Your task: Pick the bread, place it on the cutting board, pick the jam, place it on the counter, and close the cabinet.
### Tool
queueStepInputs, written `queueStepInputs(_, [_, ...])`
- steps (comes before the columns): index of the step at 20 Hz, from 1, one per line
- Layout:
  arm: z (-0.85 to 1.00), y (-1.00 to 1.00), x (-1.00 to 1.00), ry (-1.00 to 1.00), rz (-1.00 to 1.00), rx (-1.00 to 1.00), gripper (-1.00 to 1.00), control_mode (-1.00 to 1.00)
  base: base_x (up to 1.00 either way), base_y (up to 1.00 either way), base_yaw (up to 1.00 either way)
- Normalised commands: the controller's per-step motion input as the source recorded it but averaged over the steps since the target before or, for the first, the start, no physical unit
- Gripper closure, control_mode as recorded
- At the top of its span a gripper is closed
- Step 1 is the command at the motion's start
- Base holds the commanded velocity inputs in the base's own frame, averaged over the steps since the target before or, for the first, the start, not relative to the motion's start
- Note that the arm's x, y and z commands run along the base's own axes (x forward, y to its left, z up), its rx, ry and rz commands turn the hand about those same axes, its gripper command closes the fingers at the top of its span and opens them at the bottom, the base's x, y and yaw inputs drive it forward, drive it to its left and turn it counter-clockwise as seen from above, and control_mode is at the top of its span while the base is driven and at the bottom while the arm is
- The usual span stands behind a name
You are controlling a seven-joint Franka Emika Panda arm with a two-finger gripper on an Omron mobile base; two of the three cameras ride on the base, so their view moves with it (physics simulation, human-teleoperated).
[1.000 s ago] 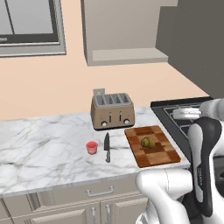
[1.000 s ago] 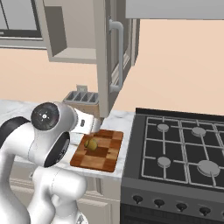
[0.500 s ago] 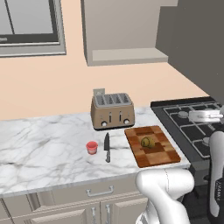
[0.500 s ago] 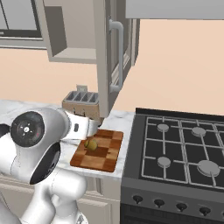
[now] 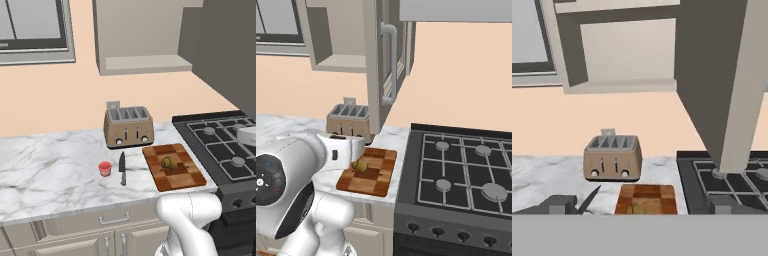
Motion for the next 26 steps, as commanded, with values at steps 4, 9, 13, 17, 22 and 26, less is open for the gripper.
queueStepInputs(4, [0.0, 0.0, -0.16, -0.24, 0.0, -0.02, -1.0, -1.0, 0.0, 0.0, 0.0])
queueStepInputs(9, [0.0, -0.01, -0.05, -0.2, 0.0, 0.0, -1.0, -1.0, 0.0, 0.0, 0.0])
queueStepInputs(13, [0.0, -0.04, 0.0, -0.1, 0.0, 0.0, -1.0, -1.0, 0.0, 0.0, 0.0])
queueStepInputs(17, [0.0, -0.22, 0.0, -0.07, 0.0, 0.0, -1.0, -1.0, 0.0, 0.0, 0.0])
queueStepInputs(22, [0.0, -0.28, 0.0, -0.11, 0.0, 0.0, -1.0, -1.0, 0.0, 0.0, 0.0])
queueStepInputs(26, [0.0, -0.21, 0.0, -0.15, 0.0, 0.0, -1.0, -1.0, 0.0, 0.0, 0.0])
